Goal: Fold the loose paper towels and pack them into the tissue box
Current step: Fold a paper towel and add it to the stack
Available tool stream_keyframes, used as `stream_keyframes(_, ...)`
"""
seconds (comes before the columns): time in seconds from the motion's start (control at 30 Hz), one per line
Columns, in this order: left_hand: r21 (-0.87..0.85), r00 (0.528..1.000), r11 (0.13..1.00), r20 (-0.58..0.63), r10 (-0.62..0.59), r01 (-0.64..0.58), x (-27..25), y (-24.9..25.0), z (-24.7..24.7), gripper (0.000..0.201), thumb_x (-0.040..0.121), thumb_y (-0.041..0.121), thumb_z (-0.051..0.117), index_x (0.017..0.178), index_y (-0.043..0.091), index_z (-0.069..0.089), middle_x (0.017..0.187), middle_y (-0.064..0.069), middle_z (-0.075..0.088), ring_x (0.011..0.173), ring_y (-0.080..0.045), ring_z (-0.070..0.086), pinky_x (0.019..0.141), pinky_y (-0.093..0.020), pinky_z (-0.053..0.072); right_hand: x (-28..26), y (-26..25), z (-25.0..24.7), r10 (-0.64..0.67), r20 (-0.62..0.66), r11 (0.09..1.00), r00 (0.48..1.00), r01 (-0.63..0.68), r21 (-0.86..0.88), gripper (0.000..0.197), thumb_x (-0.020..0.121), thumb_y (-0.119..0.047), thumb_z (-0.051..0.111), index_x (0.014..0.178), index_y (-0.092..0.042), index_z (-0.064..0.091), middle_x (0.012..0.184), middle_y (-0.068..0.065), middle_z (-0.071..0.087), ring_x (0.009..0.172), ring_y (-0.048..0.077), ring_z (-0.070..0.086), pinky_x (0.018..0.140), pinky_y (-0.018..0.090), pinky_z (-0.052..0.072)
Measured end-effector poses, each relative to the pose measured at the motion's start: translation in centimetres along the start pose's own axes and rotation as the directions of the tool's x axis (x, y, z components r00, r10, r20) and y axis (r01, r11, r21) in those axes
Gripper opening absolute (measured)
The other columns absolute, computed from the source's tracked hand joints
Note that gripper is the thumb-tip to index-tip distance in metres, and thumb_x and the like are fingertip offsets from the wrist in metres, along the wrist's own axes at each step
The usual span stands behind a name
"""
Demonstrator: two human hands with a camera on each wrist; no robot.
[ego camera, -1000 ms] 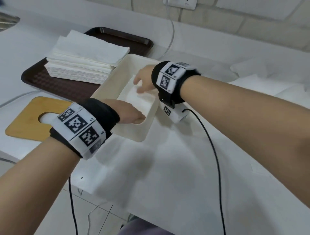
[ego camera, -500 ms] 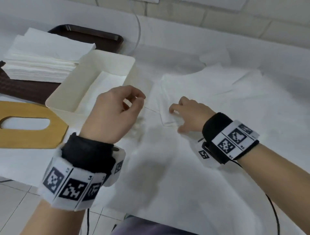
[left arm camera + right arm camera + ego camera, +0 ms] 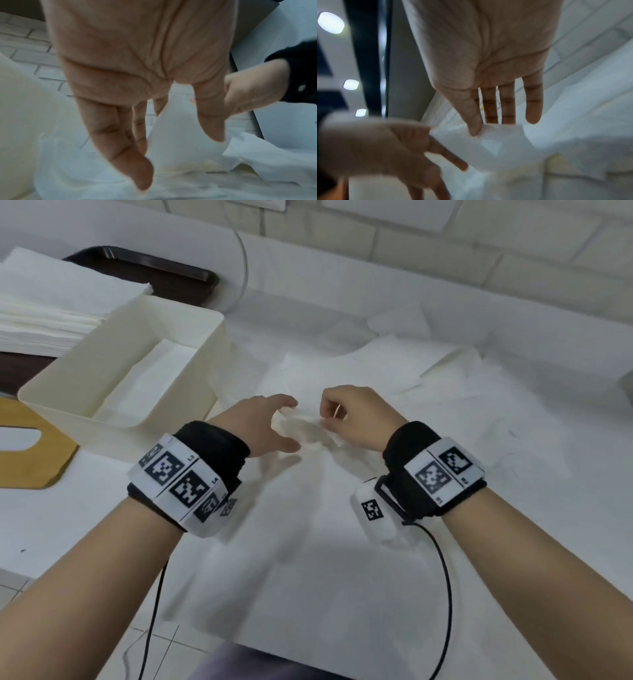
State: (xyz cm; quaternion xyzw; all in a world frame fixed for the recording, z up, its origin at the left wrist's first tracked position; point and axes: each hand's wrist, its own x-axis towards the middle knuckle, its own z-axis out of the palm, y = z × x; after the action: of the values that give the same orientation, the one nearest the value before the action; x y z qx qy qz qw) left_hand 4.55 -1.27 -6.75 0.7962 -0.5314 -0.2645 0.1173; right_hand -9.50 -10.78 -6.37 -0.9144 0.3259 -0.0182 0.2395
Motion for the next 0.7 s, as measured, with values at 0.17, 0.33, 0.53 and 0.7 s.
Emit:
stream_keyframes(0.17,-0.268,0.934,0.944,-0.346,0.091,-0.192,0.7,2.1,-0.5,0.024,0.090,0.033,0.056,0.082,0.011,0.059,0.073,0.006,0.055,0.069,-0.015,0.051,0.059,-0.013,0.036,-2.2,1.0,-3.5,0.040,-0.274,0.897,0.961,0.086,0.433,0.020,0.089,-0.019,0.057,0.074,-0.026,0.046,0.079,-0.016,0.051,0.075,0.003,0.052,0.066,0.008,0.038)
stream_keyframes(0.33,-0.653,0.934,0.694,-0.347,0.080,-0.302,1.4,4.7,-1.6,0.029,0.092,0.031,0.054,0.070,0.011,0.053,0.066,0.004,0.047,0.059,-0.009,0.045,0.058,-0.021,0.039,-3.3,2.4,-4.2,0.103,-0.413,0.839,0.905,0.144,0.525,0.034,0.083,-0.020,0.066,0.113,-0.017,0.051,0.104,-0.006,0.059,0.102,0.015,0.057,0.088,0.030,0.048)
stream_keyframes(0.53,-0.774,0.970,0.588,-0.231,0.080,-0.233,2.0,6.8,-1.3,0.028,0.073,0.055,0.054,0.083,0.030,0.063,0.083,0.013,0.061,0.078,-0.013,0.058,0.081,-0.031,0.048,-4.0,3.0,-5.3,0.056,-0.569,0.898,0.820,0.208,0.387,0.021,0.095,-0.015,0.047,0.109,-0.004,0.058,0.095,0.002,0.066,0.091,0.018,0.060,0.085,0.028,0.049)
stream_keyframes(0.7,-0.816,0.977,0.538,-0.168,0.134,-0.214,1.7,7.0,0.1,0.013,0.092,0.022,0.055,0.088,0.018,0.067,0.082,0.003,0.068,0.063,-0.013,0.063,0.055,-0.024,0.055,-3.8,3.4,-6.0,0.083,-0.595,0.897,0.799,0.200,0.393,0.029,0.096,-0.015,0.045,0.123,-0.013,0.053,0.114,-0.004,0.062,0.104,0.011,0.057,0.090,0.019,0.044)
